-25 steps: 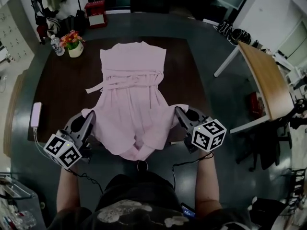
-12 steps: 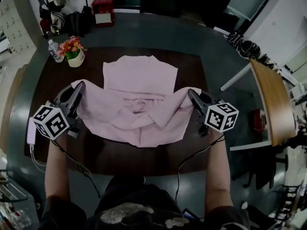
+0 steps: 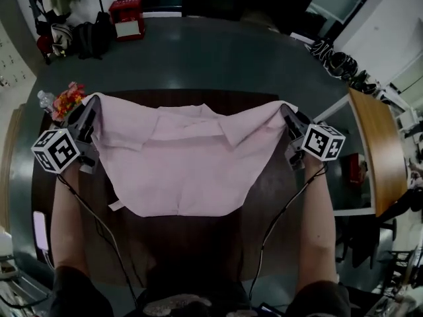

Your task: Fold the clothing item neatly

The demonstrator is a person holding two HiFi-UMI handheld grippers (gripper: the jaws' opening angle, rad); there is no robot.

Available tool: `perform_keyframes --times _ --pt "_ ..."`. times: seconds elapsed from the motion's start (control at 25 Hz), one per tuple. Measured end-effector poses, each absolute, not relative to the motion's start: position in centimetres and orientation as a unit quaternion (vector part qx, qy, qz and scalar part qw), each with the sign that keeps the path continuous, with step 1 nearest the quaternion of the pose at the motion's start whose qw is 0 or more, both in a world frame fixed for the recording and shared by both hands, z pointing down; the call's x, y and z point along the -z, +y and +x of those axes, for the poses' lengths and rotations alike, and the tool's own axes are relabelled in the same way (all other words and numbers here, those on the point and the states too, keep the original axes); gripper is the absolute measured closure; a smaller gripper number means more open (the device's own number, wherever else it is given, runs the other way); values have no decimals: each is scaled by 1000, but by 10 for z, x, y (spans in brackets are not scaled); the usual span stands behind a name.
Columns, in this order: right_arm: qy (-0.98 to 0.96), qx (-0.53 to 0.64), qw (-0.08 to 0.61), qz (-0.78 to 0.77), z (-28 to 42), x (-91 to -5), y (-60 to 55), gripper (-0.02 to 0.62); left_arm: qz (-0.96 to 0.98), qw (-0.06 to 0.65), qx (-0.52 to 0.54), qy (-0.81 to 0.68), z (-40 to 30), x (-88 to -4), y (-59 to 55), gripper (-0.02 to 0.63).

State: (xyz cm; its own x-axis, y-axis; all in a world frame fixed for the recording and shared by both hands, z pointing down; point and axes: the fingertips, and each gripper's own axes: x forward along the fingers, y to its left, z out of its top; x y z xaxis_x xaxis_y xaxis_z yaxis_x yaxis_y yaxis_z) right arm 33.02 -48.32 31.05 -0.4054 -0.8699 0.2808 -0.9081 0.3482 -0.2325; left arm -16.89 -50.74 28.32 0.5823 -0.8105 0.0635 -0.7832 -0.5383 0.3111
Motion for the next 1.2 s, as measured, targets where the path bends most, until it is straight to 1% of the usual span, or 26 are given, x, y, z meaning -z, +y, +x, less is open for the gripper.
perform_keyframes --times 0.2,0.32,0.48,0.6,0.68,0.8,0.92,1.0,1.04,1.08,1.2 --pt "-797 -235 37 556 363 -367 -547 594 837 187 25 -514 -192 -342 -576 589" --pt "-774 -262 58 573 383 -418 -567 594 813 200 -23 -546 -202 -392 -597 589" --pt "-735 -313 94 594 401 -489 -566 594 790 244 -78 -557 -207 -460 -604 589" --pt "-718 -332 104 603 409 -518 -563 594 778 253 -116 -563 -208 -492 -606 589" --pt "-712 -337 98 608 411 -525 -563 594 777 244 -135 -564 -208 -501 -610 589" --pt "-703 -322 116 623 411 -531 -565 591 781 199 -167 -568 -204 -503 -612 589" --pt "-694 -291 141 643 413 -531 -564 536 778 144 -200 -578 -205 -503 -609 583" --pt "-683 -275 140 662 418 -525 -562 488 778 132 -194 -583 -205 -497 -605 524" --pt "-675 -263 135 676 423 -520 -560 451 780 133 -183 -584 -204 -492 -602 506" --pt "-665 -252 129 691 428 -513 -557 437 782 133 -170 -585 -203 -487 -597 505" --pt "-640 -236 82 727 428 -487 -532 434 786 121 -137 -590 -204 -464 -570 505"
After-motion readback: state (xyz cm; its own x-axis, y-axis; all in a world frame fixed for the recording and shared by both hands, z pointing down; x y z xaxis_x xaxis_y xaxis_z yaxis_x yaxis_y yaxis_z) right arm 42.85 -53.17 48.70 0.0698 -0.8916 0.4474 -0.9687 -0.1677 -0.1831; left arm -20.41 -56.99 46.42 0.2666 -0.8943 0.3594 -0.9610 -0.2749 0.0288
